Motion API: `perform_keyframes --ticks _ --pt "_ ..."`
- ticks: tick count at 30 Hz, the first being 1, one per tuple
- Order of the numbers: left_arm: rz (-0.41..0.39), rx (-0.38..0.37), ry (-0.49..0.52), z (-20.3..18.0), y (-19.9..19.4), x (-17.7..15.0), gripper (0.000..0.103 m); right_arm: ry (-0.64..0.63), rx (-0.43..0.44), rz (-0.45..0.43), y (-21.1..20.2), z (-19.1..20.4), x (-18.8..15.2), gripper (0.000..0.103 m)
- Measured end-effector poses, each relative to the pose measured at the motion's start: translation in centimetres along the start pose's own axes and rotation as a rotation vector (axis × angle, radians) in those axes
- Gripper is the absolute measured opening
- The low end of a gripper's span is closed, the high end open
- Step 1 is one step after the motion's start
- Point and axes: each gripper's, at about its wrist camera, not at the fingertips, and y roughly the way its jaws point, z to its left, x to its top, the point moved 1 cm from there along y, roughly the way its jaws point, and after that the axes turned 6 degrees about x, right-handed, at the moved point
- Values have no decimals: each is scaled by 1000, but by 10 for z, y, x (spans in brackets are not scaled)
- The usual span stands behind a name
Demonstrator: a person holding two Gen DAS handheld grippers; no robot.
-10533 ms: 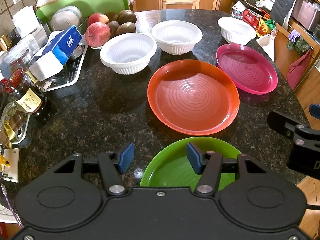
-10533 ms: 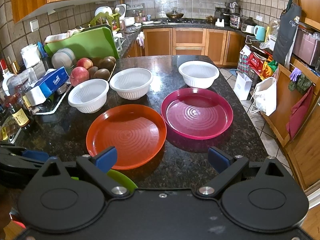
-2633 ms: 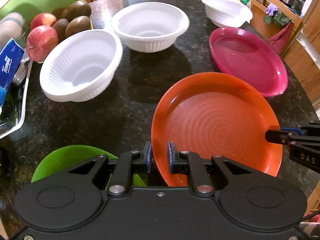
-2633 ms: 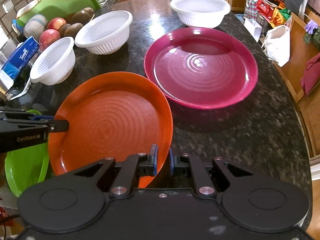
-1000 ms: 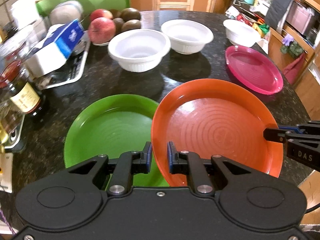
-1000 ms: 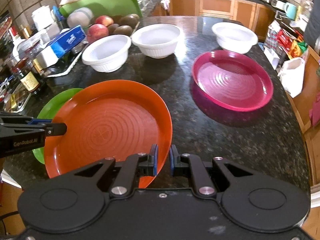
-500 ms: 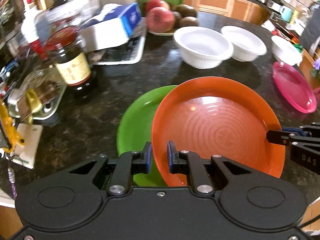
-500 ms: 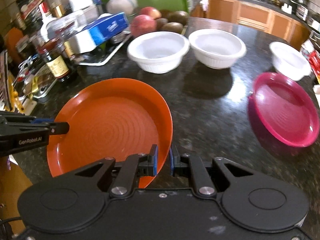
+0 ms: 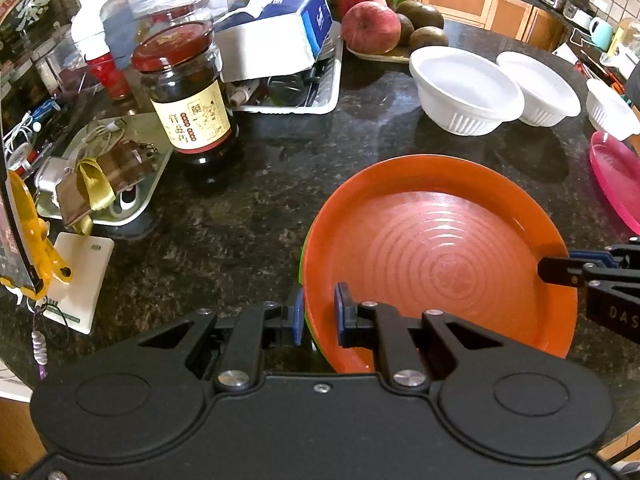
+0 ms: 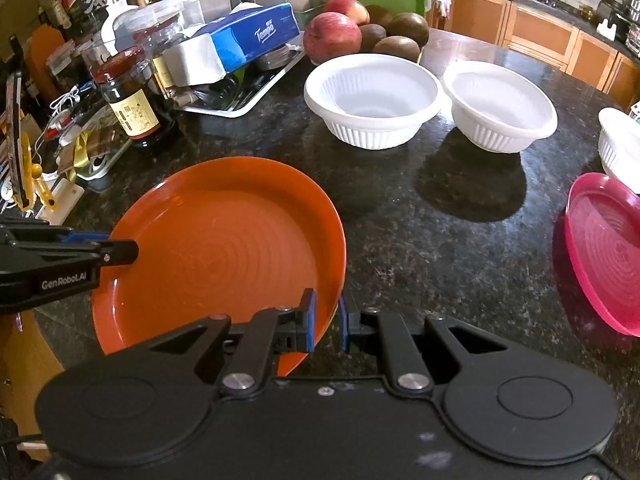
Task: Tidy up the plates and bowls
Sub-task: 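Carry the orange plate with the left gripper over the green plate, then lower the orange plate onto the green plate and open the left gripper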
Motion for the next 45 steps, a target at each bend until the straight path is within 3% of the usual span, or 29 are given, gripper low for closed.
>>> perform_keyframes --ticks 21,45 --pt "23 -17 17 2 11 9 22 17 -7 23 12 -1 9 21" --pt "15 -70 34 -12 -2 14 23 75 -6 -36 -6 -15 3 22"
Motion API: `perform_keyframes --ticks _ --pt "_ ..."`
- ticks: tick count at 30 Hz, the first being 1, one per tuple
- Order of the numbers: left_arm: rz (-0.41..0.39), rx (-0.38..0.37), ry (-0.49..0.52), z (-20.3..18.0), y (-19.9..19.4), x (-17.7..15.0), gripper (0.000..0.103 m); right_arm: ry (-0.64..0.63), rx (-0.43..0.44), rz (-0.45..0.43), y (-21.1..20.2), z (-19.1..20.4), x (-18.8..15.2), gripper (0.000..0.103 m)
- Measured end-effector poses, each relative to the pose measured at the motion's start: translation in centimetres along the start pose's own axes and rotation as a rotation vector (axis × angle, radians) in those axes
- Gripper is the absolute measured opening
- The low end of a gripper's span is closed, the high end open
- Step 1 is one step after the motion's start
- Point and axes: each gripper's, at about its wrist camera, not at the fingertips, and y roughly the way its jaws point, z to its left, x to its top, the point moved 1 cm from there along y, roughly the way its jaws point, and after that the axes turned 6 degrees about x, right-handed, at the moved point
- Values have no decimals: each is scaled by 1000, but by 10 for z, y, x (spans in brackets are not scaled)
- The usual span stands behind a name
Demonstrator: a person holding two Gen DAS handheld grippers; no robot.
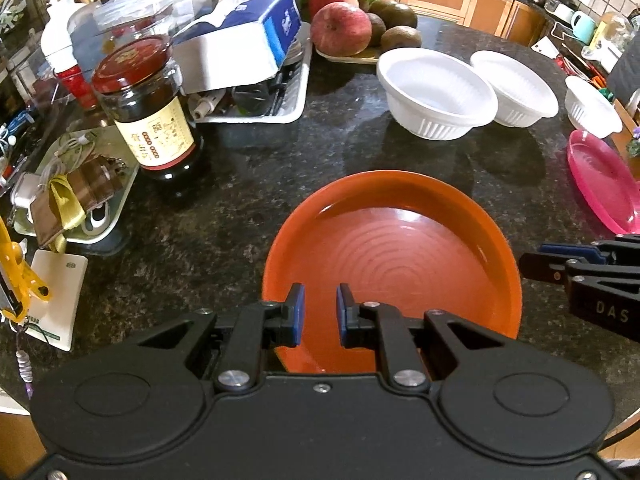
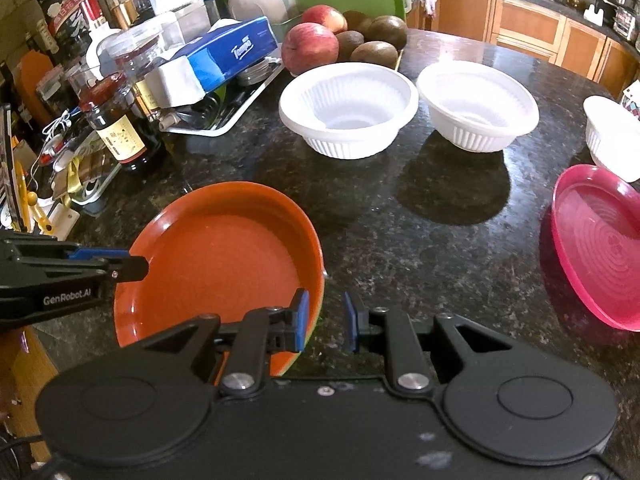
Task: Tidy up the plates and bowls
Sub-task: 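Lower the orange plate onto the green plate and open the left gripper, then move the left gripper to the magenta plate's rim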
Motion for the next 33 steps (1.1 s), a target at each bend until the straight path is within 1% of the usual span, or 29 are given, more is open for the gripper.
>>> perform_keyframes --ticks 4,7,9,11,16,22,25,27,30,33 --pt "-4 -10 18 -9 -2 1 23 23 -7 -13 -6 -6 -3 24" --pt "-6 -34 29 -18 -3 2 28 48 -17 -29 -12 -13 -6 26" --pt "-8 -51 40 -26 -4 3 28 73 -28 -42 -18 -21 -9 28" --pt "-19 -52 60 -36 -6 5 28 96 -43 -57 -24 -29 -12 28" --pt "-64 -56 116 -62 -14 13 29 156 -106 -107 -46 -58 -21 31" --pt "-168 -47 191 -100 -28 26 30 238 -199 -167 -78 -101 -34 32" --pt "-211 -50 239 -122 -33 32 30 279 -252 -200 -95 -122 -41 40" --pt "-237 -47 265 -136 -36 36 31 292 -293 -220 -106 -134 -44 51" --pt "-276 -52 302 -158 -40 41 31 308 -373 -286 -125 -149 -49 56" --pt "-281 -88 326 -178 -42 49 31 327 -421 -334 -140 -164 -50 61"
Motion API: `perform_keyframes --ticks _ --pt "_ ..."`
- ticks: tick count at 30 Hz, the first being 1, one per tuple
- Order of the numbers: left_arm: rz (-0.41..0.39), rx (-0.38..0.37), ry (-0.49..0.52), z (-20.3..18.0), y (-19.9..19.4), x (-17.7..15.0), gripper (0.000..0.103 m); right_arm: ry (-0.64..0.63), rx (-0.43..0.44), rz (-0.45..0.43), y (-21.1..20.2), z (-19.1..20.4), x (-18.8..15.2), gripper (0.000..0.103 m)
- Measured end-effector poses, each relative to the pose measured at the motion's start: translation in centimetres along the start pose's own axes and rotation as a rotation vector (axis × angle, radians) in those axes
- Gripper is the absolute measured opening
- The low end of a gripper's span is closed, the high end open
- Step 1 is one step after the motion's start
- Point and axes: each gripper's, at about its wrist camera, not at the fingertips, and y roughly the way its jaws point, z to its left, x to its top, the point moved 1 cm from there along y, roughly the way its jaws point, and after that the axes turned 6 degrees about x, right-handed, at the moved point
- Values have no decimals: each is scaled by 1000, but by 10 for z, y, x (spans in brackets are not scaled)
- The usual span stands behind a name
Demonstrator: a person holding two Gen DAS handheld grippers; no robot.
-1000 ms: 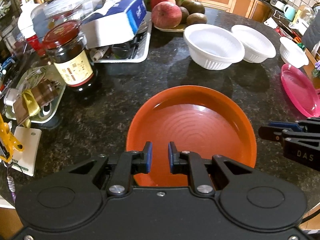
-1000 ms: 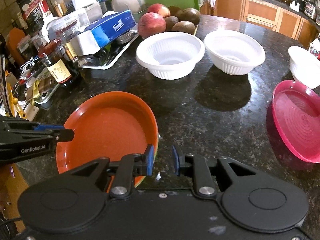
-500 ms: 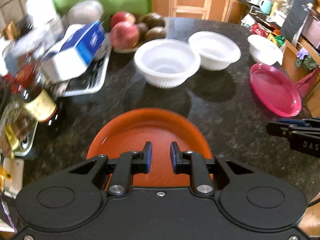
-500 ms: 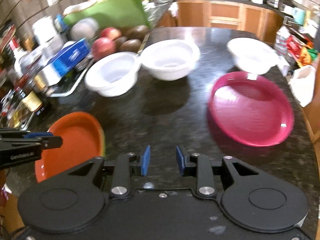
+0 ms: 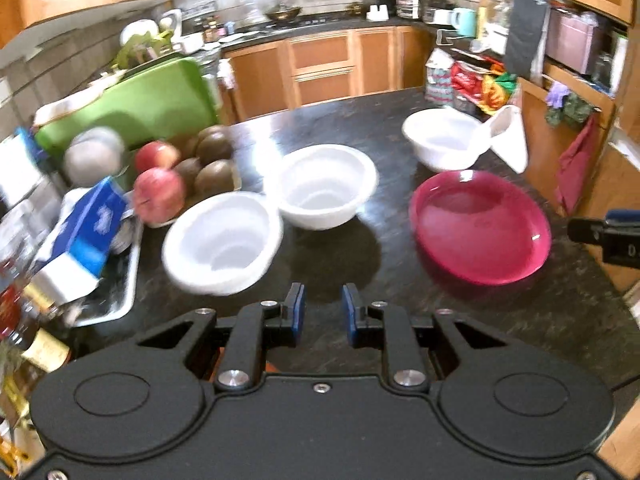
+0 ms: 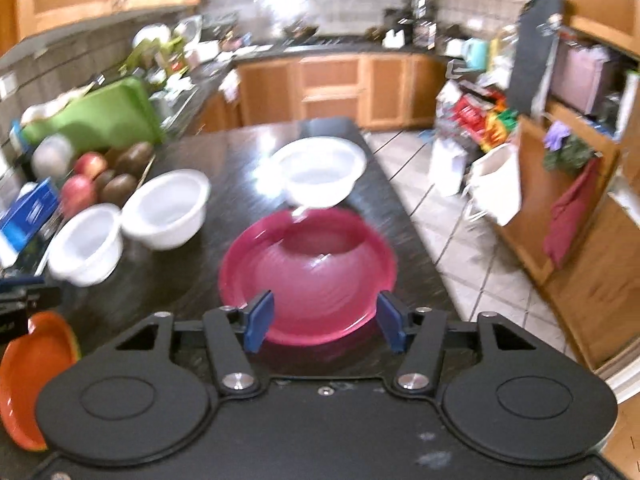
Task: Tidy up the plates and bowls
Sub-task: 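Move the left gripper to the magenta plate's rim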
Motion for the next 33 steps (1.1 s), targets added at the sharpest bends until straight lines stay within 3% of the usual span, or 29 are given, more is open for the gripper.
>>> perform_keyframes --ticks 3,6,13,25,33 --pt "-11 -49 -2 -11 3 14 31 50 -56 -59 -5 -18 8 70" --pt "-24 -77 -12 -20 7 30 31 66 -98 -88 -2 -30 16 70" --pt "-8 -129 -29 -35 27 56 31 10 -68 -86 19 -43 40 70" --pt "110 -166 -53 -61 81 73 31 -15 -5 44 83 -54 53 69" --pt "203 -192 -124 -64 119 72 31 -34 17 153 136 -57 54 66"
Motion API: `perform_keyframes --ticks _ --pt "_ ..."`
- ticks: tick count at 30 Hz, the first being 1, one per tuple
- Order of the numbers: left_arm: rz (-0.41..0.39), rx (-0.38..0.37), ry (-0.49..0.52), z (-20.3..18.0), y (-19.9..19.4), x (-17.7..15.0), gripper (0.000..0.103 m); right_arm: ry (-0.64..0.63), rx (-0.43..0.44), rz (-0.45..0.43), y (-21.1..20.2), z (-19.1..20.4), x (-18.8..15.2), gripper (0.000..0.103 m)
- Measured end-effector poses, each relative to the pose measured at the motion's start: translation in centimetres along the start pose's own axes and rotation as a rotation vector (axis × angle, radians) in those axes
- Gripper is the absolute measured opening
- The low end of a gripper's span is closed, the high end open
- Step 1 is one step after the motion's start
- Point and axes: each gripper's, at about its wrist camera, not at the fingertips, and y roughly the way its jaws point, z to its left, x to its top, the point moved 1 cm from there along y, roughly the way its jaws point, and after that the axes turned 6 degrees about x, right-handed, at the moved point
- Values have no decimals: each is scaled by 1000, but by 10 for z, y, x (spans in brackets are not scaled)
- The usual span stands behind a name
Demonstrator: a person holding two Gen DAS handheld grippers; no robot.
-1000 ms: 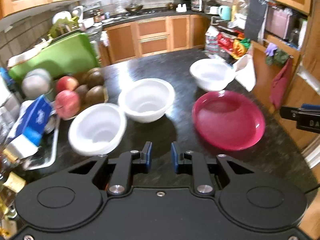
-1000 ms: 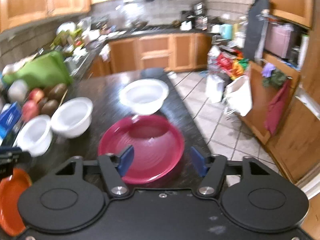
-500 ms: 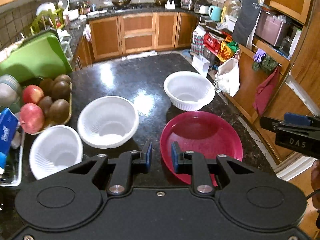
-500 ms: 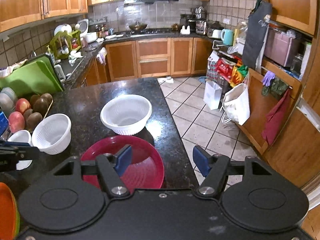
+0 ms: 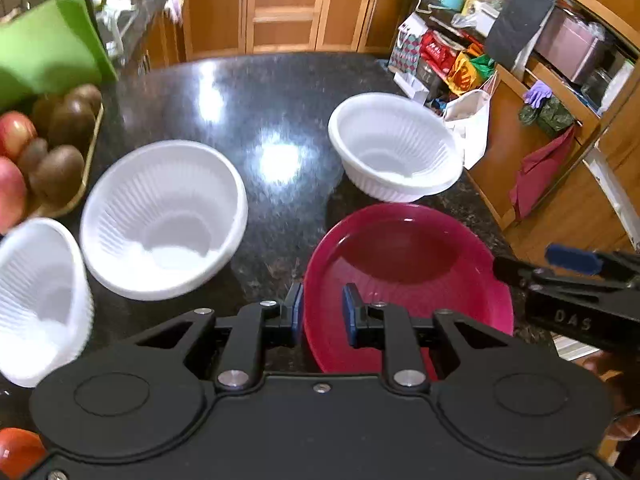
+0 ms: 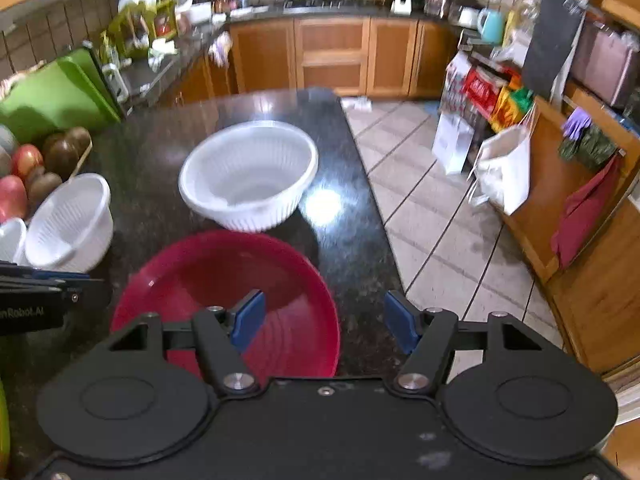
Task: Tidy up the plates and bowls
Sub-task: 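Move the left gripper to the magenta plate's rim, then close the left gripper on the magenta plate rim, then lift and carry the magenta plate with the left gripper toward the orange plate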
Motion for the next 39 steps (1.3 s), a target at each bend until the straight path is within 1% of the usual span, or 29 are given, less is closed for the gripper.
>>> perform_keyframes --ticks 4,9,11,14,18,20,23,27,31,33,39 --pt "26 0 8 0 9 -2 31 9 24 24 18 -4 2 65" --pt "58 -6 32 -3 17 -4 31 0 45 73 34 -7 3 56" --pt "43 1 51 -5 16 -6 30 10 54 86 36 -9 3 51" --pt "34 9 75 -8 13 -8 30 14 59 103 40 -9 2 49" --pt "40 -32 79 -4 10 -11 30 21 67 118 46 -12 0 46" --pt "41 -37 85 -5 9 -13 30 20 76 122 47 -13 0 45" --pt "41 -33 92 -7 10 -11 30 15 78 117 45 -13 1 43" --pt "66 -47 61 -6 13 -10 30 21 85 116 46 -13 1 41" --pt "33 -9 50 0 5 -13 30 16 84 112 46 -14 -1 41" --pt "32 3 54 1 5 -14 30 10 83 108 45 -13 -2 41" --pt "101 18 28 6 26 -16 30 17 84 98 46 -14 -3 41"
